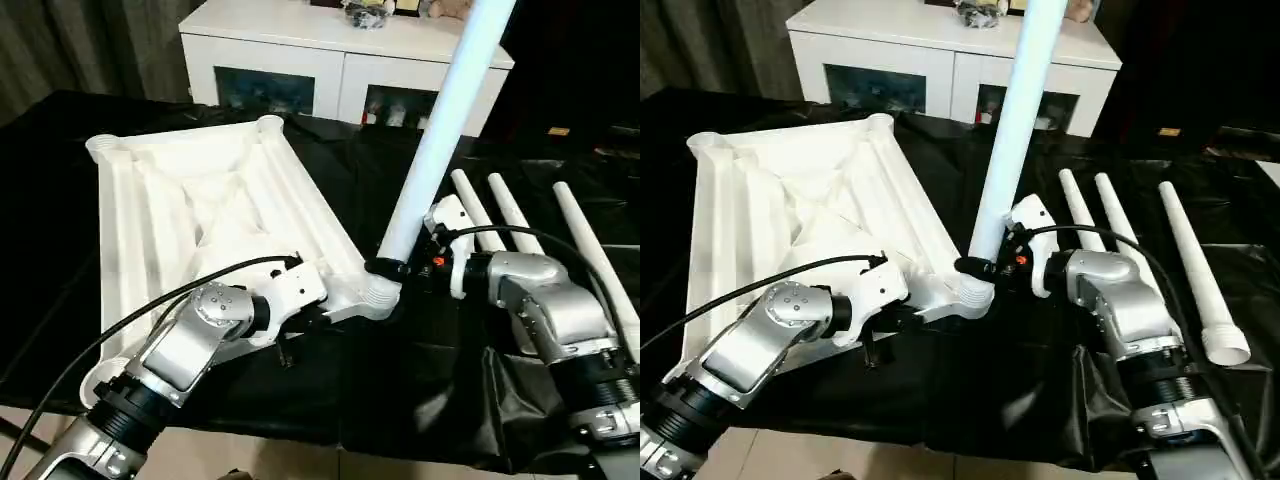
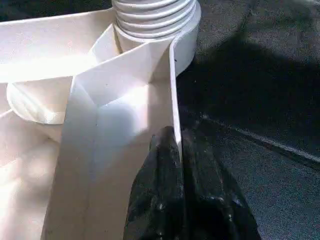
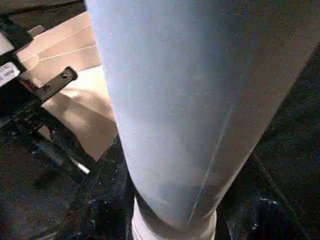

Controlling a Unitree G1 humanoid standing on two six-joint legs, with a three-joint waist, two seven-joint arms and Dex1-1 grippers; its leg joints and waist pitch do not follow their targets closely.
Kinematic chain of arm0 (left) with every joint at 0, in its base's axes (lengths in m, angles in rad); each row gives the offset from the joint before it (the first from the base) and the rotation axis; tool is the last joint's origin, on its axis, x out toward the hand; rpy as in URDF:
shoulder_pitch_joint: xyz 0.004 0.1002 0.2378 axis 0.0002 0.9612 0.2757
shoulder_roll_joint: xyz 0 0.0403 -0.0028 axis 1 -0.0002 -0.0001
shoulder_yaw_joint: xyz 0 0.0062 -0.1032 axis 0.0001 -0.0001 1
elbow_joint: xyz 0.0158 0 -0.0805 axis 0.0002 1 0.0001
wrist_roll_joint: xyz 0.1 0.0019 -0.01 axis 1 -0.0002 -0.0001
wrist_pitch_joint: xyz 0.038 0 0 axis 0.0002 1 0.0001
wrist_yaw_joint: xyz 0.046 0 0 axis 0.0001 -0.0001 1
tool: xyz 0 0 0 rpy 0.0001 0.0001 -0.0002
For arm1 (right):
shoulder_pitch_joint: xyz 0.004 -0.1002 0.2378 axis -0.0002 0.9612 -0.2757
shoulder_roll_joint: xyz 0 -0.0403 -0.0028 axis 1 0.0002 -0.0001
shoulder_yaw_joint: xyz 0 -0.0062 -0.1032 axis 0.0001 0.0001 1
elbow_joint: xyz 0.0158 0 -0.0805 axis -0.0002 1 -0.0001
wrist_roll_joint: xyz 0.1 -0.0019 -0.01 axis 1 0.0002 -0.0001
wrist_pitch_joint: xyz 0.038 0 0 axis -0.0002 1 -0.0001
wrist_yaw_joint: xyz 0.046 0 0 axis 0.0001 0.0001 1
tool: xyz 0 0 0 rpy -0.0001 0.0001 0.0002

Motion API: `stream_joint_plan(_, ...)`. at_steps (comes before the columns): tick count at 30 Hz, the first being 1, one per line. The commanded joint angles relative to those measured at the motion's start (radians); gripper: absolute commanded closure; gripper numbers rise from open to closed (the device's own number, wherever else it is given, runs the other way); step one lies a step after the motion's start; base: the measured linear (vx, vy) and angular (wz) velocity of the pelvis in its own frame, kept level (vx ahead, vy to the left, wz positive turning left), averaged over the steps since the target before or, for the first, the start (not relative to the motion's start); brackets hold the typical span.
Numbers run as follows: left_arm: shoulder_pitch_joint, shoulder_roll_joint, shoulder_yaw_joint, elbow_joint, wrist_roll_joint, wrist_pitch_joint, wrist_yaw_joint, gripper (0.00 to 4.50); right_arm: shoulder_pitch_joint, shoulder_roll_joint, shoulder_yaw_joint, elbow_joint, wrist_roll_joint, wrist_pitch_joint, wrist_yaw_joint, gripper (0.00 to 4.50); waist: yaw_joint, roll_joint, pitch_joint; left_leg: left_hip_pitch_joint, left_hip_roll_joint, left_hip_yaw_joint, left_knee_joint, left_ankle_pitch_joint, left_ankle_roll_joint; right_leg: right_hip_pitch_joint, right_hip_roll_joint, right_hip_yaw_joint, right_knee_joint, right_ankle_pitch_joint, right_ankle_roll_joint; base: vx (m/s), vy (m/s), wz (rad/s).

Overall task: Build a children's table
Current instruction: Insert table leg to table base

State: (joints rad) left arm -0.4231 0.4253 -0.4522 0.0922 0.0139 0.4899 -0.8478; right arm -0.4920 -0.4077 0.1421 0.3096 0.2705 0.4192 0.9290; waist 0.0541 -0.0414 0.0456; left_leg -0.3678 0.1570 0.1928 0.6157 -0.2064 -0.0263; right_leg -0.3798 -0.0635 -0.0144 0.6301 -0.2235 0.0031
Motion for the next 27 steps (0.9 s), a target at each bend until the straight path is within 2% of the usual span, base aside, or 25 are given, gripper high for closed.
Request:
stream_joint_plan(1,-0.024,0.01,0.039,0.023,0.015,0.014,0.032,4.5,0.051,0.029,0.018,0.123,-0.063,0.046,-0.109,2.66,-0.006,0.007,-0.036,0.019,0.077,-0.042,-0.101,-0.308,-0.043,0.007,-0.083,0.042,-0.097,-0.317,-0.188,0.0,0.0,0.0)
stream_joint_plan(2,-0.024,0.01,0.039,0.023,0.015,0.014,0.032,4.5,0.051,0.029,0.018,0.123,-0.063,0.046,-0.109,2.66,-0.011,0.008,-0.034,0.022,0.075,-0.042,-0.102,-0.34,-0.055,0.0,-0.081,0.043,-0.103,-0.355,-0.18,0.0,0.0,0.0)
stream_joint_plan(3,-0.031,0.01,0.046,0.042,0.021,0.024,0.046,4.5,0.043,0.054,0.0,0.137,-0.072,0.047,-0.174,2.66,-0.016,0.008,-0.034,0.021,0.075,-0.048,-0.104,-0.375,-0.069,0.001,-0.084,0.041,-0.104,-0.403,-0.167,0.0,0.0,0.0)
stream_joint_plan(4,-0.037,0.003,0.054,0.059,0.025,0.035,0.065,4.5,0.038,0.075,-0.011,0.145,-0.082,0.043,-0.228,2.66,-0.024,0.007,-0.032,0.023,0.073,-0.051,-0.106,-0.414,-0.081,-0.006,-0.081,0.04,-0.108,-0.444,-0.153,0.0,0.0,0.0)
stream_joint_plan(5,-0.043,-0.008,0.059,0.075,0.033,0.047,0.09,4.5,0.03,0.097,-0.022,0.154,-0.093,0.043,-0.287,2.66,-0.027,0.016,-0.029,0.026,0.072,-0.053,-0.107,-0.443,-0.09,-0.011,-0.081,0.04,-0.111,-0.471,-0.147,0.0,0.0,0.0)
stream_joint_plan(6,-0.049,-0.02,0.063,0.089,0.041,0.059,0.115,4.5,0.023,0.117,-0.034,0.162,-0.099,0.047,-0.336,2.66,-0.035,0.012,-0.027,0.033,0.069,-0.057,-0.105,-0.502,-0.103,-0.018,-0.08,0.035,-0.12,-0.542,-0.126,-0.066,0.009,-0.05)
stream_joint_plan(7,-0.06,-0.045,0.071,0.11,0.047,0.084,0.153,4.5,0.009,0.148,-0.049,0.178,-0.11,0.05,-0.412,2.66,-0.037,0.017,-0.027,0.033,0.069,-0.062,-0.106,-0.522,-0.108,-0.017,-0.082,0.034,-0.121,-0.564,-0.117,-0.069,0.02,-0.11)
stream_joint_plan(8,-0.062,-0.051,0.073,0.114,0.048,0.09,0.161,4.5,0.006,0.155,-0.052,0.182,-0.113,0.05,-0.428,2.66,-0.043,0.016,-0.024,0.032,0.069,-0.063,-0.109,-0.539,-0.114,-0.02,-0.081,0.032,-0.124,-0.582,-0.109,-0.069,0.02,-0.11)
stream_joint_plan(9,-0.077,-0.096,0.084,0.139,0.051,0.127,0.212,4.5,-0.019,0.195,-0.072,0.217,-0.125,0.048,-0.52,2.67,-0.049,0.027,-0.029,0.033,0.07,-0.078,-0.116,-0.581,-0.128,-0.011,-0.082,0.022,-0.126,-0.583,-0.093,-0.065,0.034,-0.16)
stream_joint_plan(10,-0.085,-0.121,0.087,0.151,0.051,0.146,0.234,4.5,-0.035,0.215,-0.082,0.241,-0.129,0.044,-0.565,2.67,-0.056,0.027,-0.03,0.032,0.069,-0.079,-0.118,-0.588,-0.132,-0.009,-0.08,0.019,-0.126,-0.551,-0.099,-0.064,0.043,-0.15)
stream_joint_plan(11,-0.093,-0.144,0.09,0.163,0.052,0.16,0.254,4.5,-0.051,0.234,-0.091,0.268,-0.134,0.037,-0.61,2.67,-0.062,0.03,-0.03,0.03,0.069,-0.084,-0.124,-0.61,-0.138,-0.005,-0.076,0.01,-0.126,-0.501,-0.109,-0.064,0.043,-0.15)
stream_joint_plan(12,-0.105,-0.177,0.09,0.183,0.055,0.173,0.282,4.5,-0.074,0.26,-0.102,0.309,-0.137,0.023,-0.665,2.67,-0.068,0.035,-0.03,0.034,0.07,-0.083,-0.127,-0.639,-0.141,-0.007,-0.074,0.004,-0.128,-0.459,-0.117,-0.061,0.049,-0.13)
stream_joint_plan(14,-0.131,-0.23,0.088,0.222,0.057,0.182,0.324,4.5,-0.112,0.298,-0.121,0.377,-0.138,-0.007,-0.75,2.67,-0.076,0.035,-0.026,0.034,0.07,-0.086,-0.134,-0.686,-0.142,-0.002,-0.075,-0.011,-0.134,-0.451,-0.111,-0.053,0.048,-0.13)
stream_joint_plan(16,-0.156,-0.284,0.092,0.252,0.051,0.187,0.361,4.5,-0.145,0.327,-0.144,0.439,-0.13,-0.027,-0.816,2.67,-0.083,0.033,-0.025,0.049,0.068,-0.079,-0.133,-0.733,-0.13,-0.009,-0.076,-0.026,-0.149,-0.458,-0.101,0.0,0.0,0.0)
stream_joint_plan(18,-0.179,-0.336,0.093,0.266,0.045,0.191,0.385,4.5,-0.175,0.349,-0.158,0.488,-0.13,-0.051,-0.867,2.67,-0.085,0.037,-0.022,0.05,0.068,-0.08,-0.137,-0.757,-0.13,-0.009,-0.077,-0.034,-0.151,-0.462,-0.096,0.0,0.0,0.0)
stream_joint_plan(19,-0.19,-0.365,0.099,0.268,0.038,0.194,0.396,4.5,-0.19,0.36,-0.167,0.511,-0.125,-0.058,-0.89,2.67,-0.088,0.038,-0.022,0.052,0.07,-0.078,-0.144,-0.788,-0.131,-0.004,-0.071,-0.049,-0.152,-0.458,-0.086,0.0,0.0,0.0)
stream_joint_plan(20,-0.19,-0.365,0.099,0.268,0.038,0.194,0.396,4.5,-0.19,0.36,-0.167,0.511,-0.125,-0.058,-0.89,2.67,-0.086,0.042,-0.021,0.047,0.074,-0.074,-0.16,-0.816,-0.134,0.005,-0.065,-0.059,-0.142,-0.431,-0.082,0.0,0.0,0.0)
stream_joint_plan(21,-0.205,-0.409,0.114,0.271,0.026,0.19,0.417,4.5,-0.213,0.374,-0.175,0.543,-0.126,-0.072,-0.918,2.67,-0.085,0.041,-0.018,0.034,0.078,-0.067,-0.179,-0.836,-0.134,0.016,-0.061,-0.063,-0.123,-0.401,-0.087,0.0,0.0,0.0)
stream_joint_plan(22,-0.205,-0.41,0.114,0.271,0.026,0.19,0.417,4.5,-0.214,0.374,-0.175,0.544,-0.126,-0.072,-0.919,2.67,-0.078,0.041,-0.021,0.03,0.078,-0.057,-0.187,-0.829,-0.134,0.019,-0.063,-0.059,-0.112,-0.395,-0.093,0.0,0.0,0.0)
stream_joint_plan(23,-0.21,-0.426,0.114,0.271,0.021,0.188,0.422,4.5,-0.224,0.381,-0.177,0.557,-0.127,-0.079,-0.93,2.67,-0.075,0.037,-0.022,0.039,0.073,-0.052,-0.178,-0.814,-0.134,0.008,-0.07,-0.055,-0.123,-0.424,-0.092,0.0,0.0,0.0)
stream_joint_plan(24,-0.218,-0.448,0.121,0.28,0.022,0.181,0.438,4.5,-0.245,0.391,-0.179,0.592,-0.134,-0.102,-0.947,2.67,-0.081,0.027,-0.021,0.071,0.056,-0.05,-0.133,-0.776,-0.122,-0.028,-0.092,-0.058,-0.176,-0.553,-0.077,0.0,0.0,0.0)
stream_joint_plan(25,-0.218,-0.456,0.13,0.284,0.018,0.176,0.445,4.5,-0.25,0.395,-0.18,0.602,-0.134,-0.107,-0.95,2.67,-0.086,0.026,-0.019,0.072,0.051,-0.063,-0.109,-0.721,-0.093,-0.017,-0.112,-0.07,-0.2,-0.647,-0.043,0.0,0.0,0.0)
stream_joint_plan(26,-0.219,-0.458,0.132,0.286,0.016,0.171,0.447,4.5,-0.254,0.396,-0.18,0.609,-0.135,-0.111,-0.953,2.67,-0.085,0.03,-0.016,0.062,0.055,-0.068,-0.113,-0.703,-0.083,-0.004,-0.115,-0.078,-0.204,-0.657,-0.03,0.0,0.0,0.0)
stream_joint_plan(27,-0.22,-0.461,0.14,0.289,0.014,0.165,0.454,4.5,-0.265,0.401,-0.177,0.628,-0.137,-0.125,-0.96,2.67,-0.085,0.043,-0.015,0.035,0.072,-0.078,-0.144,-0.733,-0.092,0.029,-0.104,-0.091,-0.175,-0.595,-0.021,0.0,0.0,0.0)
